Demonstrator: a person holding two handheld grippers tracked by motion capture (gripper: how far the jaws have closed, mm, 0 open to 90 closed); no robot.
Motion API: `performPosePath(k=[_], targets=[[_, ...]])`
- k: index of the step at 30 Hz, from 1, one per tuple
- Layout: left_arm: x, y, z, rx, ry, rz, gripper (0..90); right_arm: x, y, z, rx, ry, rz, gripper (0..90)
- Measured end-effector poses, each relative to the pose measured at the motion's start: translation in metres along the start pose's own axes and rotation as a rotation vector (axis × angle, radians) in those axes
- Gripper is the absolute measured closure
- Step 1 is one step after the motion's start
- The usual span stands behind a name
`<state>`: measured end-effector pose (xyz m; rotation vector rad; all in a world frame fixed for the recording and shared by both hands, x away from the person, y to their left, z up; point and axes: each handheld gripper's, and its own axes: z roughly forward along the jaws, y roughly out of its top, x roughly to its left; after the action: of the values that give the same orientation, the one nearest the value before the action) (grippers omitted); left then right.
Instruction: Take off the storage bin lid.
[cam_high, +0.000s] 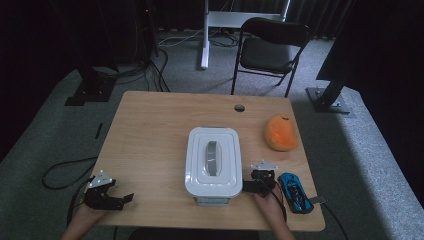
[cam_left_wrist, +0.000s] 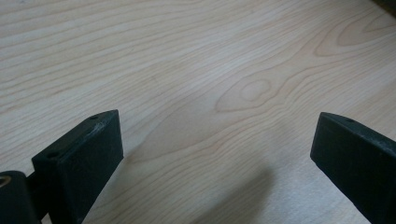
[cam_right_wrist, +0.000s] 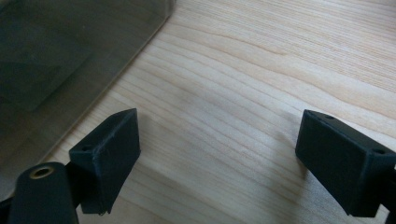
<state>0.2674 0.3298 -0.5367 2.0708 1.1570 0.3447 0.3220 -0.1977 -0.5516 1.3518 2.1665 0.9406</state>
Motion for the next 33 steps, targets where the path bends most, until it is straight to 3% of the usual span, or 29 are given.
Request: performPosePath(k=[6,13,21,27,33], targets=[[-0.005,0.006,-0.002,-0.009,-0.019,-0.01,2.9,0.0,0.0,0.0,-0.001,0.002,0.0,13.0],[-0.018,0.02,-0.004,-0.002,-0.055,0.015,3.0,-0.001,0.0,0.0,0.0,0.002,-0.002,13.0],[-0.028,0.03,-0.01,-0.029,-0.084,0.032,3.9,-0.001,0.0,0.0,0.0,0.002,-0.002,13.0],[-0.039,0.044,-0.016,-0.04,-0.084,0.067,3.9,-0.001,0.0,0.0,0.0,0.002,-0.002,13.0],[-0.054,0.063,-0.024,-0.062,-0.077,0.071,3.9,-0.001,0.0,0.0,0.0,0.002,-0.002,13.0]])
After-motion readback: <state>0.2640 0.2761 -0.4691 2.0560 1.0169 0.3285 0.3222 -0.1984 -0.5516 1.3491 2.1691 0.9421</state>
